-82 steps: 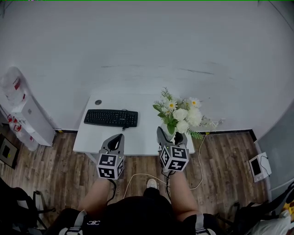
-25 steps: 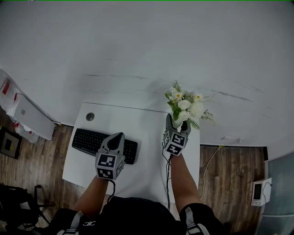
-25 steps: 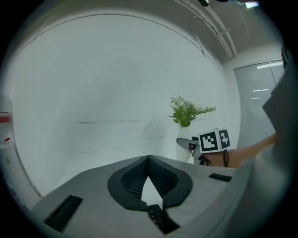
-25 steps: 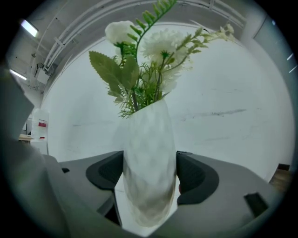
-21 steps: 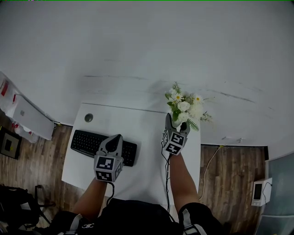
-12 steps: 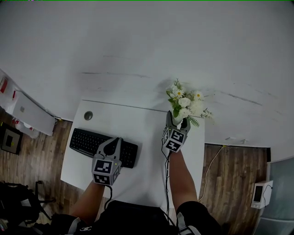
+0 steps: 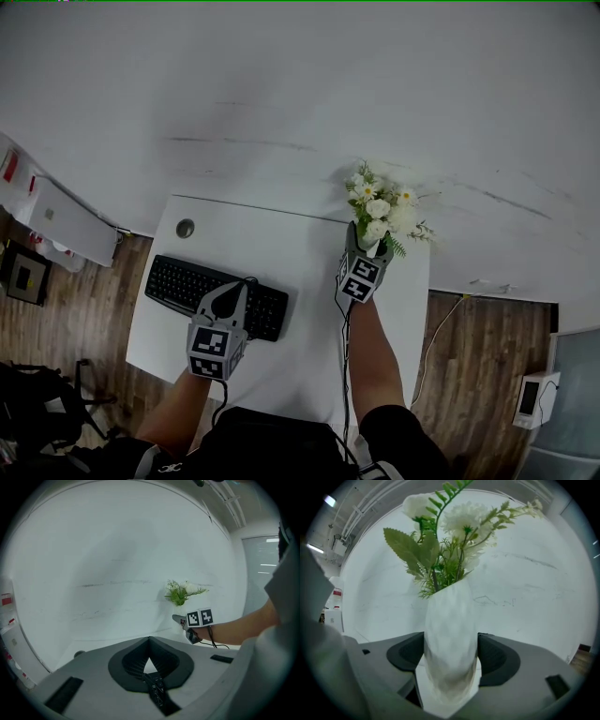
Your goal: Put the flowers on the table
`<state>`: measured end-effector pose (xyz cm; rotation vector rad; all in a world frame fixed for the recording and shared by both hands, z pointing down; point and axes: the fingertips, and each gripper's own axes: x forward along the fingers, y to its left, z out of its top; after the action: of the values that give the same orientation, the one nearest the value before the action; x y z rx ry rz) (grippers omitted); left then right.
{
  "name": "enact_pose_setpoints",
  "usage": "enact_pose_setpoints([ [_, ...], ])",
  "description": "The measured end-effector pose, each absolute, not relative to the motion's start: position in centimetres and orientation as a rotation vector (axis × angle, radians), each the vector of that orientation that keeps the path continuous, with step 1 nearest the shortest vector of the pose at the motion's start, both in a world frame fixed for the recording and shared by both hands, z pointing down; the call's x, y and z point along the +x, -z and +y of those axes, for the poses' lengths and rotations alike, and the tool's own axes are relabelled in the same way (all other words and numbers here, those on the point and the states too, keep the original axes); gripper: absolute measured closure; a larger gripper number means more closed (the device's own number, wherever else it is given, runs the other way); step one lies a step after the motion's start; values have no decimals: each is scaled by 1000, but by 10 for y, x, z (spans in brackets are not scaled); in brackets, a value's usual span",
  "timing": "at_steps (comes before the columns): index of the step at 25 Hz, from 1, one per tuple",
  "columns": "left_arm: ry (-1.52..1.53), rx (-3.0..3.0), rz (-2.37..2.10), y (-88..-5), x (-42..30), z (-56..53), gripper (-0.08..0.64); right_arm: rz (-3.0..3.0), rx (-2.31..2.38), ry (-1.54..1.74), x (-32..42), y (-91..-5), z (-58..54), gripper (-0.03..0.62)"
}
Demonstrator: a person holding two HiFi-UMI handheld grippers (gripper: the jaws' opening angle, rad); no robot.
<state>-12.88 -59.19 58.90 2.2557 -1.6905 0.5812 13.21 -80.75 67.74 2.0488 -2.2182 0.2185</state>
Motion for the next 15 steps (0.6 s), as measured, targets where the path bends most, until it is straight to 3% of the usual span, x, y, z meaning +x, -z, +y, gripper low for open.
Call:
enact_pose_setpoints([
  [11, -625, 2242, -1687, -601, -140, -580, 558, -2172, 2039, -170, 128, -696, -801, 222],
  [15, -622, 2230, -1699, -599, -142, -574, 557, -2184, 2043, -225, 129, -694, -792, 163],
])
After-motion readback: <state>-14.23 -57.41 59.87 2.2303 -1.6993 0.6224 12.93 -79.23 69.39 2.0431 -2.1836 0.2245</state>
